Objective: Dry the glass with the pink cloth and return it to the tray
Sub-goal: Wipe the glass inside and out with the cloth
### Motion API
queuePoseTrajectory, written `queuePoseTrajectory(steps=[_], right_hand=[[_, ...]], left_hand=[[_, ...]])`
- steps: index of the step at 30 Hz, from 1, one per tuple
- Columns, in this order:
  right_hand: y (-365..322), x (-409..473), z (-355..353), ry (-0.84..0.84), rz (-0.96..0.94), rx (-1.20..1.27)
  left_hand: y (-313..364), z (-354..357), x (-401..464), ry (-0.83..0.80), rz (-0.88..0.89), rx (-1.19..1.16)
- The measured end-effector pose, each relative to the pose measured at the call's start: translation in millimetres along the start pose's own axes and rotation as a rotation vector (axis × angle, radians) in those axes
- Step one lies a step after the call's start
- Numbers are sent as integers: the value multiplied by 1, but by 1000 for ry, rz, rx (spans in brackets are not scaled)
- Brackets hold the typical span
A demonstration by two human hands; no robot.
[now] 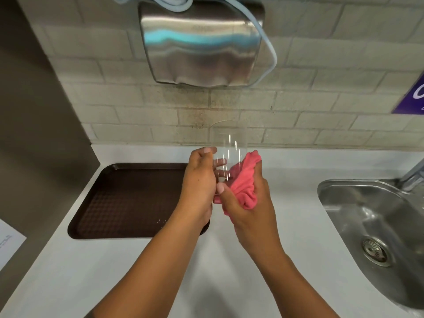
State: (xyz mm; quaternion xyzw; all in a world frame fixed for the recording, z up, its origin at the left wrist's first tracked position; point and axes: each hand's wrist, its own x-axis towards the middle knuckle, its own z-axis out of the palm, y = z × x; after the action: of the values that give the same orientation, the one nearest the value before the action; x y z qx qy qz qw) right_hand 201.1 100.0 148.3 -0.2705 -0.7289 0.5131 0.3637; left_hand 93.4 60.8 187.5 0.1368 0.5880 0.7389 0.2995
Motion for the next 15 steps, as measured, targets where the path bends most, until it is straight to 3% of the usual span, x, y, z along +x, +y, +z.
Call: queuePoseTrajectory(steps=[5,11,15], right_hand=[[4,-5,1,95,-76,-86],[6,-19,3,200,-184,-220],[5,-40,12,72,-300,-264]], left_hand=[[4,5,-13,-158,-81,-53],[5,5,-8,-161,-71,-71],[12,-1,0,-107,-60,-190]])
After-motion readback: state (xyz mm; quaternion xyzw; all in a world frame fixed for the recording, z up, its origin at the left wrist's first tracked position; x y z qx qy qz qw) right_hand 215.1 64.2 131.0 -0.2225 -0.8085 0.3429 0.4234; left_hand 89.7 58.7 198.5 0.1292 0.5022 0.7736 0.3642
